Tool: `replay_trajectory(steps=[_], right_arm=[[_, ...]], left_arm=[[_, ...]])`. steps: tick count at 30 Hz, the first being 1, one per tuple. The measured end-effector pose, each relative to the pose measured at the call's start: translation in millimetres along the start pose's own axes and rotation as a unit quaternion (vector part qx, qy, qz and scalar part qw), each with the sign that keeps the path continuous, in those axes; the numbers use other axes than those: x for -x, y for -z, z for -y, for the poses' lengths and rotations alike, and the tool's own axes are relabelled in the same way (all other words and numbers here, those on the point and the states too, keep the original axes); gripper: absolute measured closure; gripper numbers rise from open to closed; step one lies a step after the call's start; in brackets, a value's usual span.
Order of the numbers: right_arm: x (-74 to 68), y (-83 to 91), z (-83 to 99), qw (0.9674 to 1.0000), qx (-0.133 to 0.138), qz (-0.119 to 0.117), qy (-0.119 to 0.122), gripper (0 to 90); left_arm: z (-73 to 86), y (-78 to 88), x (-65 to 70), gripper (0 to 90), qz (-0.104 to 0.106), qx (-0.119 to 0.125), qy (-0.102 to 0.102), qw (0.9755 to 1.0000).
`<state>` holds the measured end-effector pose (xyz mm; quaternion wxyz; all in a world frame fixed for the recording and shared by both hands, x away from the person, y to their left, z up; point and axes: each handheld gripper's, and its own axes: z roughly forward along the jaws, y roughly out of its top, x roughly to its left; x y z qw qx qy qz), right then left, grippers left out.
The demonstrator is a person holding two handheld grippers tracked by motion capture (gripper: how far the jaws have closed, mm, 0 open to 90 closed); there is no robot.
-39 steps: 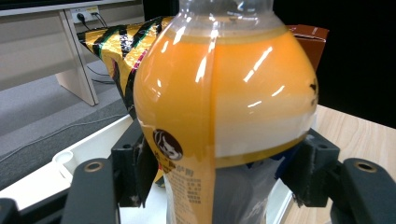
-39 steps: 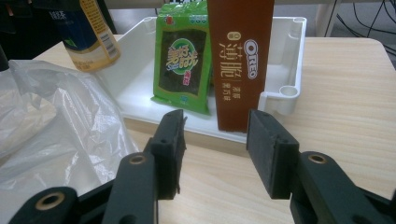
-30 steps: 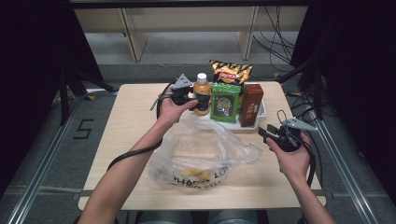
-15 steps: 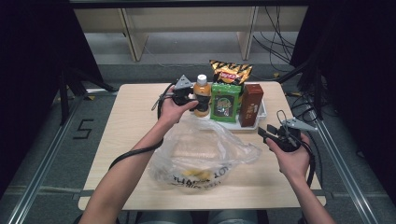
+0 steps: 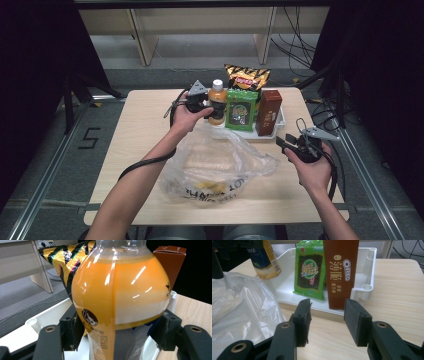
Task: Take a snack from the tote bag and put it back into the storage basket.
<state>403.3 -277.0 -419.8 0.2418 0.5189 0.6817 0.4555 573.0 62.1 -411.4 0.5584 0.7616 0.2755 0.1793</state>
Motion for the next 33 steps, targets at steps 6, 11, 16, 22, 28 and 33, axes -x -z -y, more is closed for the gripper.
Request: replay_trajectory(steps=[6,11,16,22,28,33], right_arm=[[-0.3,0.9,0.1,1.0,-0.003,-0.006,-0.005,57.3],[-1.0,0.5,0.0,0.9999,-0.002,-0.005,-0.009,57.2],[1.3,0.5,0.0,1.0,-0.001,-0.005,0.001,57.3],[0.1,0.5,0.4,1.0,0.0,0.0,-0.001,57.2],[-0.6,0.9,0.6,1.0,-0.002,0.001,-0.008,57.2],[1.2,0.2,0.6,1.0,0.001,-0.001,0.004,57.3]], left_arm=[[-0.8,-1.7,1.2,34.4,0.001,0.0,0.0,1.0],[-1.0,-3.4,1.5,34.4,0.002,0.001,0.001,1.0],[-1.4,-4.3,1.7,34.4,0.002,-0.001,-0.001,1.0],[-0.9,-4.9,1.6,34.4,0.001,0.0,0.001,1.0],[-1.0,-6.3,1.6,34.4,0.001,-0.001,-0.001,1.0],[-1.5,-7.5,2.4,34.4,0.001,-0.001,-0.002,1.0]])
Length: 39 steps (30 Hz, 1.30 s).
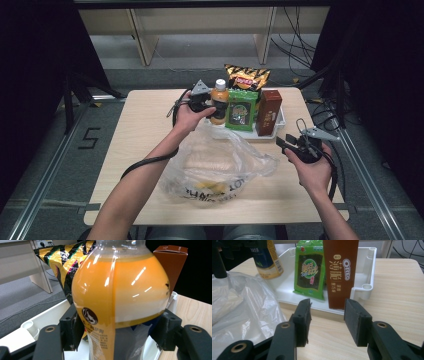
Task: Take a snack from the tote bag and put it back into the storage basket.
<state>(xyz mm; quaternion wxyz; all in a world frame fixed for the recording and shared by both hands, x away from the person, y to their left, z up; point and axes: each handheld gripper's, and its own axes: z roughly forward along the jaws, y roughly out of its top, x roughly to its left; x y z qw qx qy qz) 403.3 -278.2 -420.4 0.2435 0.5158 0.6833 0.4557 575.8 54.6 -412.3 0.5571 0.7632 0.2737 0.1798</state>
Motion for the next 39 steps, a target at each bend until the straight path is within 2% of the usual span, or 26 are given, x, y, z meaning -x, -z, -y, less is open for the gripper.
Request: replay_trajectory(steps=[1,2,3,4,5,6,7,8,13,14,15,17,18,23,27,38,39], right_arm=[[-2.6,0.5,0.2,0.9999,-0.002,0.002,-0.014,57.2],[-1.8,0.3,0.2,1.0,-0.001,0.001,-0.01,57.3],[-4.1,1.1,0.4,0.9997,-0.005,0.003,-0.024,57.3],[-0.1,0.5,0.0,1.0,-0.001,-0.006,-0.003,57.2],[-0.2,0.3,0.1,1.0,-0.001,-0.004,-0.003,57.3],[-4.5,1.4,0.4,0.9996,-0.006,0.001,-0.027,57.3],[-0.6,0.3,0.2,1.0,-0.001,-0.002,-0.004,57.3],[-4.4,2.0,0.1,0.9996,-0.01,0.003,-0.025,57.3],[-4.1,1.8,0.3,0.9997,-0.008,-0.004,-0.021,57.3],[-4.1,1.9,0.2,0.9997,-0.01,0.004,-0.022,57.3],[-3.8,0.9,0.4,0.9998,-0.004,0.002,-0.021,57.3],[-1.9,0.5,0.4,0.9999,-0.001,-0.003,-0.012,57.3],[-4.6,1.6,0.6,0.9996,-0.007,-0.001,-0.027,57.3],[-4.6,2.4,0.4,0.9996,-0.012,-0.001,-0.026,57.3],[-3.3,1.8,1.0,0.9999,-0.009,-0.002,-0.014,57.2],[-3.1,1.3,1.6,0.9998,-0.009,-0.006,-0.016,57.2],[-1.9,1.0,1.4,0.9999,-0.006,-0.005,-0.007,57.2]], left_arm=[[0.0,-0.2,0.0,34.4,0.0,0.0,0.0,1.0],[0.0,-0.4,-0.1,34.4,0.0,0.0,0.001,1.0],[0.0,-0.6,-0.3,34.4,0.0,0.001,0.001,1.0],[0.0,-0.7,-0.5,34.4,0.0,0.001,0.001,1.0],[0.1,-0.8,-0.6,34.4,0.0,0.0,0.001,1.0],[0.2,-0.9,-0.7,34.4,-0.001,-0.001,0.0,1.0],[0.5,-1.3,-0.8,34.4,-0.001,-0.001,0.0,1.0],[1.0,-1.7,-0.8,34.4,-0.001,-0.002,0.001,1.0],[4.2,-4.7,-1.2,34.4,-0.001,-0.007,0.003,1.0],[5.0,-5.3,-1.4,34.4,-0.002,-0.009,0.003,1.0],[5.8,-6.0,-1.5,34.4,-0.001,-0.009,0.004,1.0],[7.2,-6.8,-1.8,34.4,-0.002,-0.012,0.004,0.9999],[7.8,-7.2,-1.9,34.4,-0.002,-0.013,0.005,0.9999],[9.8,-9.1,-2.1,34.4,-0.002,-0.013,0.005,0.9999],[10.7,-9.8,-2.2,34.4,-0.004,-0.018,0.004,0.9998],[14.3,-12.9,-1.8,34.4,-0.003,-0.021,0.007,0.9997],[14.5,-13.2,-1.8,34.4,-0.002,-0.021,0.007,0.9997]])
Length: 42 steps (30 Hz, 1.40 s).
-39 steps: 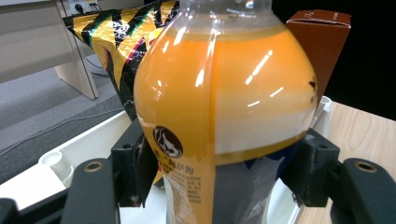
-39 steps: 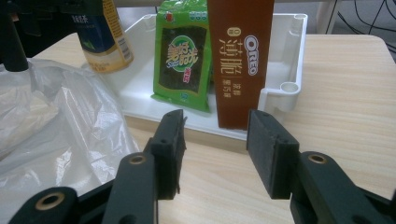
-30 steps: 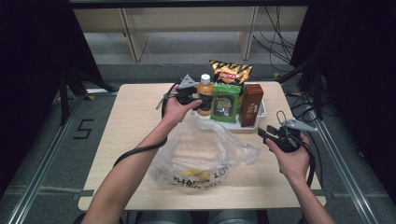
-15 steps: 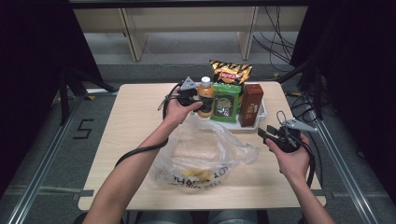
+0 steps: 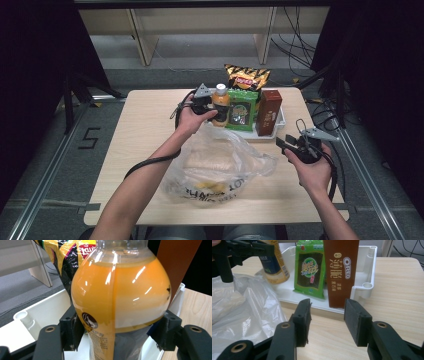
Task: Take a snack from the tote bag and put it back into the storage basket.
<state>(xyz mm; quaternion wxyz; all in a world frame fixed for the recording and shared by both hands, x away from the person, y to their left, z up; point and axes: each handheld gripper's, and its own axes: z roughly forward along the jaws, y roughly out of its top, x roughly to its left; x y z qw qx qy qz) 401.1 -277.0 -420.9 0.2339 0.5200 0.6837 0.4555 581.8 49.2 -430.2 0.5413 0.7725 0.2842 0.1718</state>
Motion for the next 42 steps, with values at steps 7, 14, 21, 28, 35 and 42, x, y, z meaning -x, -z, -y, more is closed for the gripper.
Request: replay_trajectory(steps=[7,14,21,28,35,42], right_arm=[[-2.0,0.6,0.2,0.9999,-0.006,-0.002,-0.013,57.2],[-2.2,-0.2,0.4,0.9999,-0.005,0.003,-0.013,57.2],[-0.4,-0.8,0.4,1.0,-0.001,0.004,0.0,57.2],[0.3,-0.4,0.6,1.0,-0.001,0.002,0.004,57.2],[0.3,-0.5,0.6,1.0,-0.001,0.002,0.004,57.1],[0.2,-0.3,0.5,1.0,-0.003,0.001,0.005,57.1]], left_arm=[[2.2,-2.4,-0.2,34.4,0.0,-0.005,0.001,1.0],[5.4,-4.5,-0.6,34.4,0.0,-0.009,0.002,1.0],[8.3,-5.6,-0.9,34.4,-0.001,-0.011,0.004,0.9999],[11.5,-8.1,-2.1,34.4,0.001,-0.015,0.004,0.9999],[13.5,-9.6,-2.1,34.4,0.001,-0.021,0.004,0.9998],[15.4,-11.1,-2.9,34.4,0.001,-0.022,0.004,0.9997]])
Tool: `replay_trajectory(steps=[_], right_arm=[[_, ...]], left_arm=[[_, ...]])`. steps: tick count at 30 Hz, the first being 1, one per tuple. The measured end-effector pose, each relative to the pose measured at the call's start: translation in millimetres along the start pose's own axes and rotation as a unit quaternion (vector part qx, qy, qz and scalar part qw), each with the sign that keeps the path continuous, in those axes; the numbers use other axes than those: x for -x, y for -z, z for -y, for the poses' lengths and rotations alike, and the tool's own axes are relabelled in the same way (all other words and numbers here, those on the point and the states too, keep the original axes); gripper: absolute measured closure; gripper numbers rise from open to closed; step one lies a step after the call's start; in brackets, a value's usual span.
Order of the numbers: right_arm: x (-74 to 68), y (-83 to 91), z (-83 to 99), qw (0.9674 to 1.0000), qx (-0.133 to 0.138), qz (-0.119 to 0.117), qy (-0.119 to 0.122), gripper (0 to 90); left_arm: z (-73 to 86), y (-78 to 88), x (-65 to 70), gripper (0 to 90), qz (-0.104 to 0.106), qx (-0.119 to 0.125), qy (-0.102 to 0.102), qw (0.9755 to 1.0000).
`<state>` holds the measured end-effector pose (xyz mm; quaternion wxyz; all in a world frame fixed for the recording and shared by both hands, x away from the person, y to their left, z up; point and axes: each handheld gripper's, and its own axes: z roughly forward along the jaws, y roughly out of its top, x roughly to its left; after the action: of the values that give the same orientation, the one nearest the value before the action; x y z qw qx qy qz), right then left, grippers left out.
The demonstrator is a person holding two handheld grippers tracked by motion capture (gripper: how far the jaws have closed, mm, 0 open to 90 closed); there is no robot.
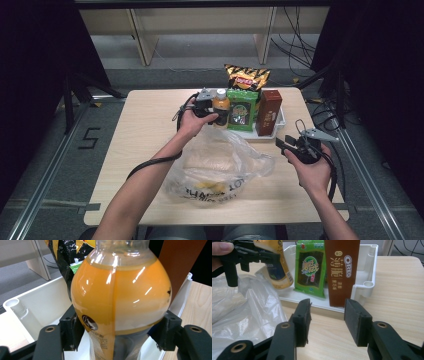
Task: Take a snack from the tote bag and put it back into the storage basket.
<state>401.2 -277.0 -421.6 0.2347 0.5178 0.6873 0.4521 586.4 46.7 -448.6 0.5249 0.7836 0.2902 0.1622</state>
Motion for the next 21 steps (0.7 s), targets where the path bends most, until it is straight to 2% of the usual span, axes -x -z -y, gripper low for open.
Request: replay_trajectory(steps=[7,9,19,21], right_arm=[[0.8,-0.3,0.2,1.0,0.0,0.008,0.005,57.1],[-0.5,-1.0,0.5,1.0,0.003,0.006,-0.001,57.1],[0.3,-1.7,0.9,1.0,0.003,0.004,0.003,57.1],[-0.7,-1.8,0.9,1.0,0.002,0.002,-0.005,57.1]], left_arm=[[2.4,-2.4,0.6,34.4,0.0,-0.005,0.0,1.0],[2.9,-2.9,0.8,34.4,0.001,-0.008,0.001,1.0],[6.3,-5.7,0.3,34.4,0.001,-0.015,-0.002,0.9999],[7.0,-5.7,0.1,34.4,-0.003,-0.017,-0.003,0.9998]])
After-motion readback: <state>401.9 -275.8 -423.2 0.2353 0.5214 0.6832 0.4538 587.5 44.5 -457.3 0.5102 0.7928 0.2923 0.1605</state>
